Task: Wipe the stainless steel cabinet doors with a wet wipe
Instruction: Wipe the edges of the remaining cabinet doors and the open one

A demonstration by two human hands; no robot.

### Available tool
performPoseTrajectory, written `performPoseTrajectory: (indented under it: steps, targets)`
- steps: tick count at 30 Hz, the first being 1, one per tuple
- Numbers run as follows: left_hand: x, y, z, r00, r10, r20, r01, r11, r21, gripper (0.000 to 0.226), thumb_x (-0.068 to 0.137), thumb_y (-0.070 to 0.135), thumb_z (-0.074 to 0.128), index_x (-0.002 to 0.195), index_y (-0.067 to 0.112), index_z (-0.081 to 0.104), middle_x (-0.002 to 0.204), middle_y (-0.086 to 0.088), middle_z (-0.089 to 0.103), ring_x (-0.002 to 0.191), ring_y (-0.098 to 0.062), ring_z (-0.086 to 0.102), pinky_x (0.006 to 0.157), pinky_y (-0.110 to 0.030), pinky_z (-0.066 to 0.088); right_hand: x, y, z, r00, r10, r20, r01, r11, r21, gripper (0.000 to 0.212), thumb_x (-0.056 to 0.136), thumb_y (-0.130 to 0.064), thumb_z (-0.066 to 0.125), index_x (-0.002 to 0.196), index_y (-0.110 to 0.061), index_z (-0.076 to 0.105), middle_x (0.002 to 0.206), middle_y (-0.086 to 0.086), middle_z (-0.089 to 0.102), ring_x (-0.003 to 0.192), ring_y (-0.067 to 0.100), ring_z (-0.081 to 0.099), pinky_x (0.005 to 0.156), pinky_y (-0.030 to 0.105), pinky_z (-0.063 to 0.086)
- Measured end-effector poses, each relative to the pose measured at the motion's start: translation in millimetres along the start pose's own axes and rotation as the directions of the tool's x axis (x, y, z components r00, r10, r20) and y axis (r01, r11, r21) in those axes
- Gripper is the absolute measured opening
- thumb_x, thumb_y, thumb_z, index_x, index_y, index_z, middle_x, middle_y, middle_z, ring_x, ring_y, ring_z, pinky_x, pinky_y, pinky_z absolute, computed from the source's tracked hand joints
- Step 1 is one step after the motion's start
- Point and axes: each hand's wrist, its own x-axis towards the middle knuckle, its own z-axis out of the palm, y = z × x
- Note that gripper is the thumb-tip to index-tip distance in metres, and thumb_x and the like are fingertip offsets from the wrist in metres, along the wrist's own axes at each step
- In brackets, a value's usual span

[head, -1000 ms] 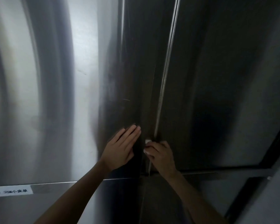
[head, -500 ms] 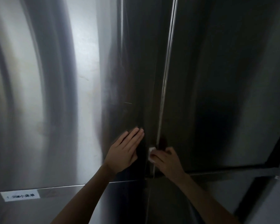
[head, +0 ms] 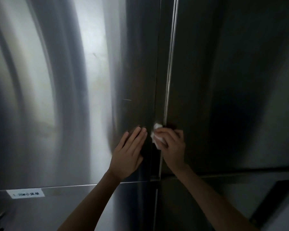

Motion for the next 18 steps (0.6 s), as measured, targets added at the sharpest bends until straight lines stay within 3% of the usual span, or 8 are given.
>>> performPoseTrajectory:
  steps: [3,7,10,14,16,18]
  targets:
    - [-6,13,0,0.996,-0.091,-0.001,0.090,0.995,-0.035,0.064,0.089,0.023,0.043,0.148,0.004,0.025,0.153,-0.012,0.030,0.147,-0.023,0.018,0.121,-0.040,0.012,-57,12,6,0.987,-0.069,0.147,0.078,0.995,-0.058,0.025,0.070,-0.012,0.075,0.092,-0.017,0.066,0.094,0.002,0.071,0.089,0.008,0.054,0.079,0.026,0.035]
    - [-27,30,7,0.988,-0.146,0.044,0.149,0.986,-0.072,0.058,0.094,0.024,0.036,0.148,0.004,0.026,0.155,-0.012,0.028,0.148,-0.025,0.016,0.121,-0.041,0.015,-85,25,3,0.896,-0.222,0.384,0.288,0.950,-0.123,0.033,0.051,-0.014,0.091,0.080,-0.016,0.076,0.089,-0.003,0.073,0.083,0.009,0.059,0.075,0.028,0.038]
    - [-49,44,15,0.980,-0.168,0.104,0.173,0.984,-0.045,0.062,0.089,0.019,0.037,0.148,0.003,0.026,0.155,-0.013,0.029,0.148,-0.027,0.019,0.119,-0.043,0.020,-67,33,4,0.910,-0.289,0.297,0.326,0.942,-0.080,0.021,0.064,-0.015,0.083,0.083,-0.016,0.075,0.092,-0.003,0.072,0.081,0.008,0.053,0.078,0.027,0.035]
    - [-71,61,31,0.967,-0.227,0.113,0.231,0.973,-0.027,0.061,0.090,0.018,0.037,0.149,0.004,0.025,0.155,-0.013,0.032,0.147,-0.027,0.021,0.116,-0.045,0.024,-61,38,14,0.963,-0.243,0.119,0.247,0.969,-0.024,0.007,0.084,-0.016,0.068,0.088,-0.016,0.074,0.096,-0.005,0.071,0.083,0.006,0.057,0.077,0.027,0.034]
    - [-81,68,42,0.963,-0.249,0.105,0.254,0.966,-0.039,0.061,0.091,0.018,0.037,0.149,0.005,0.024,0.156,-0.013,0.030,0.148,-0.027,0.019,0.118,-0.045,0.022,-88,38,20,0.960,-0.249,0.127,0.254,0.967,-0.027,0.008,0.082,-0.015,0.068,0.087,-0.015,0.074,0.095,-0.003,0.071,0.084,0.006,0.058,0.075,0.026,0.035]
    - [-88,72,52,0.961,-0.262,0.084,0.267,0.962,-0.053,0.054,0.099,0.021,0.029,0.149,0.004,0.024,0.157,-0.012,0.026,0.148,-0.028,0.018,0.119,-0.044,0.020,-127,40,26,0.938,-0.253,0.236,0.277,0.958,-0.074,0.013,0.071,-0.013,0.079,0.083,-0.017,0.074,0.092,-0.004,0.071,0.075,0.007,0.063,0.073,0.026,0.035]
